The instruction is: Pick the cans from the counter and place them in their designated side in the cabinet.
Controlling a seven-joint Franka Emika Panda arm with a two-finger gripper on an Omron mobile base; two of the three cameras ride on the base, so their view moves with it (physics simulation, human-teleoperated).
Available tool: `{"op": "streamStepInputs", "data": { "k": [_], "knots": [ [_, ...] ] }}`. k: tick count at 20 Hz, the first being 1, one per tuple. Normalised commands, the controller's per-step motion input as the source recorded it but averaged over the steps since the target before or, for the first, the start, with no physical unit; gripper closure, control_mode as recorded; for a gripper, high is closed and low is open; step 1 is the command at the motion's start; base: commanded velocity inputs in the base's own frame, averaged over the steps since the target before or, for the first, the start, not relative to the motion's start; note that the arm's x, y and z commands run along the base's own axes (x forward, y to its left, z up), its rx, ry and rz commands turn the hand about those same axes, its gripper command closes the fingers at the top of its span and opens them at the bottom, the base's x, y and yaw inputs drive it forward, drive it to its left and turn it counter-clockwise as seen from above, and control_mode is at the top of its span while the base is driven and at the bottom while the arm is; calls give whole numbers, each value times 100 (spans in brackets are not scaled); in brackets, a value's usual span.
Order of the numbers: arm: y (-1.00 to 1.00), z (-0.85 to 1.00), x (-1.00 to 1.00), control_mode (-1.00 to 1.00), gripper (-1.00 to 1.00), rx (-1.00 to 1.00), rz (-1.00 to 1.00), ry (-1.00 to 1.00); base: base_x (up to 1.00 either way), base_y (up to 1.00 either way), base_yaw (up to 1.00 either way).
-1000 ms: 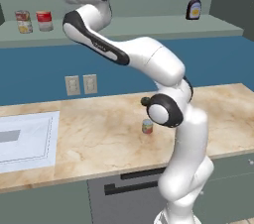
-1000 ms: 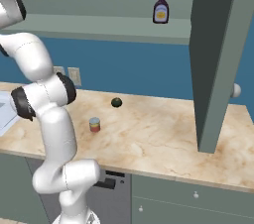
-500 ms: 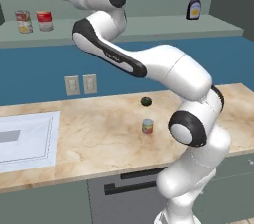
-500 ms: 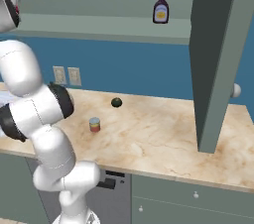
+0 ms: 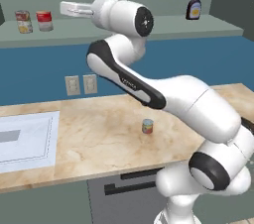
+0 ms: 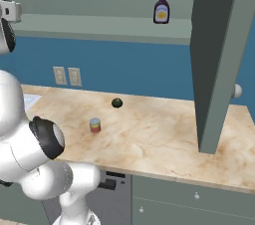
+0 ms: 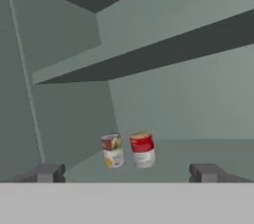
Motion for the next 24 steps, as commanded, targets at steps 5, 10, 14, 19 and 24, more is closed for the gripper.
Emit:
{"op": "streamStepInputs", "data": {
  "k": [5,10,14,19,24],
  "knots": [
    [-54,-1,-68,-100,-100,0,0,-3,0,0,0],
    [-43,7,-57,-100,-100,0,-2,1,0,0,0],
    [-31,26,-41,-100,-100,0,-2,10,0,0,0],
    [-22,28,-36,-100,-100,-3,0,14,0,0,0],
    [-12,6,-37,-100,-100,-7,0,6,0,0,0]
  ]
}}
